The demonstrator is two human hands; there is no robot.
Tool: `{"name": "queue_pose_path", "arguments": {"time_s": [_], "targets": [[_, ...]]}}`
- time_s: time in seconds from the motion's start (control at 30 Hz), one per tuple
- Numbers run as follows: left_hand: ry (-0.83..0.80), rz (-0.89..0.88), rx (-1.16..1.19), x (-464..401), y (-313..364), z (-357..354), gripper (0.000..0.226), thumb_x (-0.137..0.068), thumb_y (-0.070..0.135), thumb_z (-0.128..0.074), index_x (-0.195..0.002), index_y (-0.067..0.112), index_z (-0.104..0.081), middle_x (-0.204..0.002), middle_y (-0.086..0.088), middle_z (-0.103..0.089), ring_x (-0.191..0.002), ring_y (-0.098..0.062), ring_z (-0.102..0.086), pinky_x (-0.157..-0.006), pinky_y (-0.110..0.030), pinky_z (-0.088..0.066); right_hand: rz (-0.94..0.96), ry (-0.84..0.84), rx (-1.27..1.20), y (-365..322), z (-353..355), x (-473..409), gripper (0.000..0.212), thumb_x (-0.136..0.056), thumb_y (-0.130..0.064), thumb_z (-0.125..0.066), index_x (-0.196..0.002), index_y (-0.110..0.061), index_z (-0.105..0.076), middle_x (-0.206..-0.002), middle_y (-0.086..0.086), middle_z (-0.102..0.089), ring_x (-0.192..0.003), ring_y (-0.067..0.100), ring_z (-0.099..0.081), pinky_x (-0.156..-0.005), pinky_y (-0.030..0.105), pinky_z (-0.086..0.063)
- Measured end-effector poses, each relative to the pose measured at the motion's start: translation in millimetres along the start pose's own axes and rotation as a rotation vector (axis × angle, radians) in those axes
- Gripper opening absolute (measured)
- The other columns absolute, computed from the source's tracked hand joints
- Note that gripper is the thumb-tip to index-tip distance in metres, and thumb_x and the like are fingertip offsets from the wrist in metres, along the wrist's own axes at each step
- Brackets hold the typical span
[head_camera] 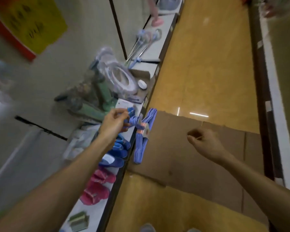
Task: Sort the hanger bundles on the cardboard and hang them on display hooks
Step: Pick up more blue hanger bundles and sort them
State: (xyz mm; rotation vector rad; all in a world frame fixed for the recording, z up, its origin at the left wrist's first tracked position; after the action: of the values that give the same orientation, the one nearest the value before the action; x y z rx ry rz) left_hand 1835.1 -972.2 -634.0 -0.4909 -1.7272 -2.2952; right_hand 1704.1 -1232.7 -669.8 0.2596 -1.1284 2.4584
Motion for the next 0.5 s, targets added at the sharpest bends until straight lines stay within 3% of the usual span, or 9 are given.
{"name": "queue_pose_path", "arguments": {"time_s": [0.13,0.27,0.4,0.43,0.5], "targets": [[0.032,0.011,-0.023,-60.6,-77.4,-15.8,0.013,-0.098,0.012,-0.057,-0.111,0.011,-0.056,-0.096,-0.008,-0.062,-0.067,-0.019,-0.06,-0.052,-0.023,-0.051,-0.118,-0.013,-0.227,57.6,-70.2,-49.0,0.016,-0.096,-0.018,-0.063,-0.109,-0.013,-0.071,-0.097,-0.001,-0.07,-0.095,0.019,-0.067,-0.079,0.032,-0.053],[0.026,0.025,-0.084,-113.4,-145.9,-34.4,0.03,-0.098,0.018,-0.058,-0.125,0.012,-0.05,-0.098,-0.004,-0.059,-0.08,-0.023,-0.063,-0.075,-0.036,-0.057,-0.144,-0.07,-0.272,105.1,-142.2,-92.3,0.009,-0.098,-0.016,-0.061,-0.103,-0.015,-0.067,-0.1,0.009,-0.071,-0.093,0.024,-0.068,-0.089,0.043,-0.056],[0.047,0.03,-0.162,-167.9,-202.4,-55.7,0.044,-0.094,0.025,-0.064,-0.132,0.012,-0.047,-0.115,-0.007,-0.057,-0.098,-0.024,-0.061,-0.085,-0.036,-0.055,-0.141,-0.097,-0.266,146.6,-202.0,-131.3,0.008,-0.097,-0.017,-0.061,-0.102,-0.017,-0.068,-0.097,0.006,-0.071,-0.09,0.022,-0.069,-0.083,0.039,-0.055],[0.053,0.028,-0.177,-178.2,-211.9,-62.6,0.039,-0.093,0.025,-0.066,-0.127,0.011,-0.051,-0.113,-0.007,-0.058,-0.099,-0.023,-0.061,-0.082,-0.034,-0.053,-0.137,-0.099,-0.267,156.0,-212.1,-140.9,0.008,-0.098,-0.017,-0.061,-0.103,-0.017,-0.067,-0.097,0.006,-0.071,-0.089,0.022,-0.068,-0.081,0.037,-0.055],[0.071,0.001,-0.209,-202.2,-229.7,-73.2,0.011,-0.093,0.02,-0.067,-0.093,0.019,-0.056,-0.09,0.0,-0.057,-0.083,-0.015,-0.058,-0.07,-0.025,-0.048,-0.131,-0.098,-0.261,173.5,-226.3,-158.0,0.009,-0.098,-0.016,-0.061,-0.103,-0.017,-0.067,-0.097,0.005,-0.07,-0.09,0.022,-0.068,-0.082,0.037,-0.055]]}}
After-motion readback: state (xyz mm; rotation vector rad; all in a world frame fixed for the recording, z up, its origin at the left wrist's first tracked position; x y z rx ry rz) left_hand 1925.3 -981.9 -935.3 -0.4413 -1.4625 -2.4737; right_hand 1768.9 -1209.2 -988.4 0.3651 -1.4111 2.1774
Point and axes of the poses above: each hand's wrist, its own x-axis away from the middle knuckle, its own z-axis out of the back of the hand, y = z × x, the point moved 3 cm from there along -x, towards the middle knuckle
